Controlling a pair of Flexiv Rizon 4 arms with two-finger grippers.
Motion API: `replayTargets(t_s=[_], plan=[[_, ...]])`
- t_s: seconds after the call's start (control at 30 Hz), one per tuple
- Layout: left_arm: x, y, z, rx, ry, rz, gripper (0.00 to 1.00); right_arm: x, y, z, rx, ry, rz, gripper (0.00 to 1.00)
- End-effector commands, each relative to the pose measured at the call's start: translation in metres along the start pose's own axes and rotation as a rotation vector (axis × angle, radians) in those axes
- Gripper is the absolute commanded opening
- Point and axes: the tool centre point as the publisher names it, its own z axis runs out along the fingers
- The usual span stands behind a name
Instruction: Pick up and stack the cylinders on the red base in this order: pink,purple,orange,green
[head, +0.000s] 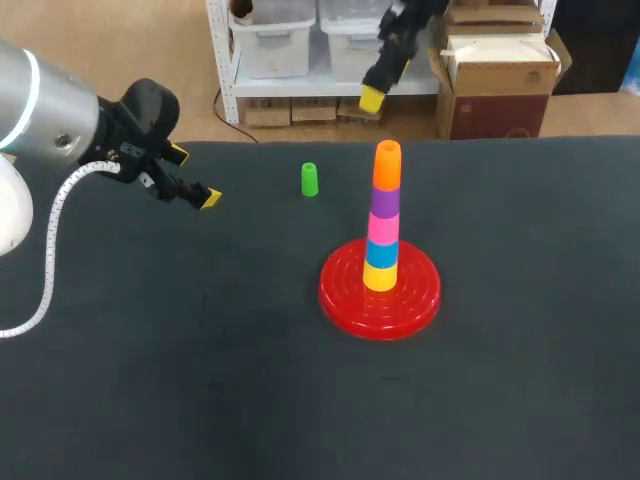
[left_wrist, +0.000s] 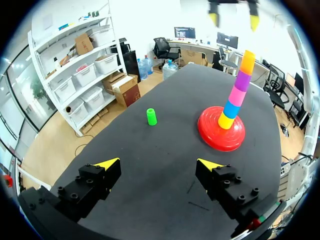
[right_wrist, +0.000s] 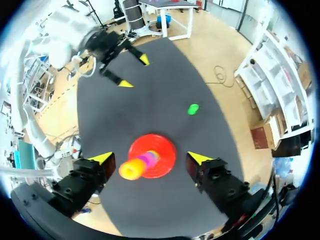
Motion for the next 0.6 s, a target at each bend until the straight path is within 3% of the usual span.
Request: replayTargets(t_s=[0.03, 0.3, 0.6], plan=[[0.0, 0.0, 0.0, -0.001, 0.0, 0.0, 1.0, -0.029, -0.034, 0.027, 0.029, 0.043, -0.005, 1.0], [0.0, 0.0, 0.0, -0.001, 0.0, 0.0, 1.0, -0.066, -0.085, 0.105, 0.088, 0.122, 0.02, 1.0], [0.0, 0.0, 0.0, -0.001, 0.0, 0.0, 1.0, -0.076, -0.119, 0.176, 0.116, 0.197, 0.119, 1.0]])
